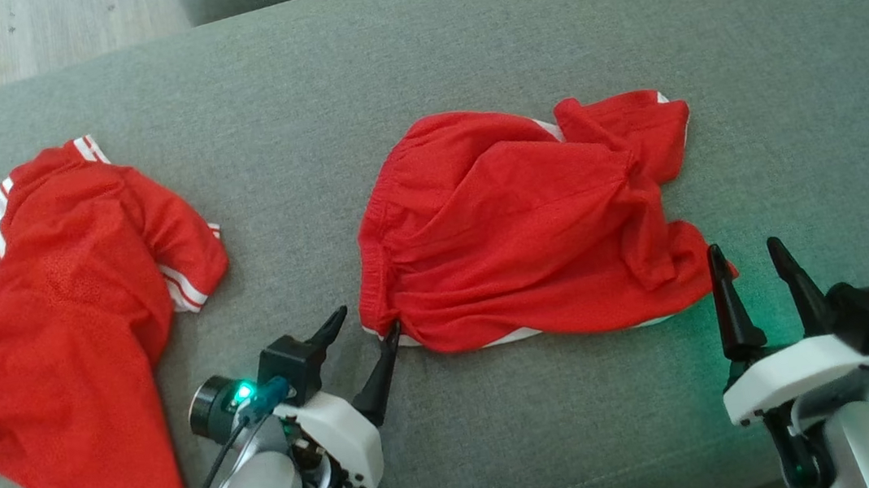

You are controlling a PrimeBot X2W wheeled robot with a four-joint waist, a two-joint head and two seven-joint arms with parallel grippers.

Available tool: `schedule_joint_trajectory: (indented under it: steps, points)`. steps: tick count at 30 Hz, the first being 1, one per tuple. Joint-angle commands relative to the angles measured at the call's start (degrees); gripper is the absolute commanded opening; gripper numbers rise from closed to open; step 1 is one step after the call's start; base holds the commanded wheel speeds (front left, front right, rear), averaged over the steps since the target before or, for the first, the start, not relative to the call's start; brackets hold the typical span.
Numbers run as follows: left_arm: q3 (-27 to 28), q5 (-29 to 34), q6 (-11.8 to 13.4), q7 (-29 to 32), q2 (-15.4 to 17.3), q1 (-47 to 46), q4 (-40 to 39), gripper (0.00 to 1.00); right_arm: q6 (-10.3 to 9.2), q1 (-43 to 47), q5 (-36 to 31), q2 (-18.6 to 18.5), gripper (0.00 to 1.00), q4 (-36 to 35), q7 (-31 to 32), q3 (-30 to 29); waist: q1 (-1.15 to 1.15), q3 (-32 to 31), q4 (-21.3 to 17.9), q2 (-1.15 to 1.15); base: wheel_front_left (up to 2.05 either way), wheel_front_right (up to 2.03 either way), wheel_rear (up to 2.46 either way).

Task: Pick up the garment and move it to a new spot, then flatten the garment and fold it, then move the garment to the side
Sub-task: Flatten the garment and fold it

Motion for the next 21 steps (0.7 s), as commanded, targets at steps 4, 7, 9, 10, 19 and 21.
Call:
schedule_joint_trajectory:
  steps: [4, 7, 9, 10, 19, 21]
  points:
    - [1.26, 0.6, -0.08, -0.31, 0.28, -2.53, -0.57, 1.0, -0.04, -2.5, 0.1, -0.19, 1.0, -1.91, 0.6, 1.13, 0.0, 0.05, -0.32, 0.0, 0.0, 0.0, 0.0]
    - [0.61, 0.84, -0.23, -0.31, 0.07, -2.92, -0.15, 1.0, -0.04, -2.55, -0.25, -0.19, 1.0, -1.5, 1.17, 0.42, 0.0, 0.13, -0.39, 0.0, 0.0, 0.0, 0.0]
    - [0.13, 0.73, -0.33, -0.31, -0.07, -3.02, -0.19, 0.15, -0.04, -2.47, -0.43, -0.19, 1.0, -1.26, 1.41, 0.11, 0.0, 0.13, -0.27, 0.0, 0.0, 0.0, 0.0]
    - [0.0, 0.58, -0.37, -0.31, -0.15, -3.03, -0.51, 0.0, -0.04, -2.4, -0.51, -0.19, 1.0, -1.15, 1.49, 0.0, 0.0, 0.12, -0.18, 0.0, 0.0, 0.0, 0.0]
    - [2.04, -0.08, -0.46, -0.31, -0.55, -0.33, -7.47, 0.0, -0.04, -1.16, -0.96, -0.18, 1.0, 1.49, 2.24, -0.46, 0.0, -0.73, 1.14, 0.0, 0.0, 0.0, 0.0]
    - [2.48, 0.03, -0.47, -0.31, -0.63, 0.64, -8.67, 0.0, -0.04, -0.78, -0.78, -0.18, 1.0, 2.45, 2.68, -0.21, 0.0, -0.98, 1.35, 0.0, 0.0, 0.0, 0.0]
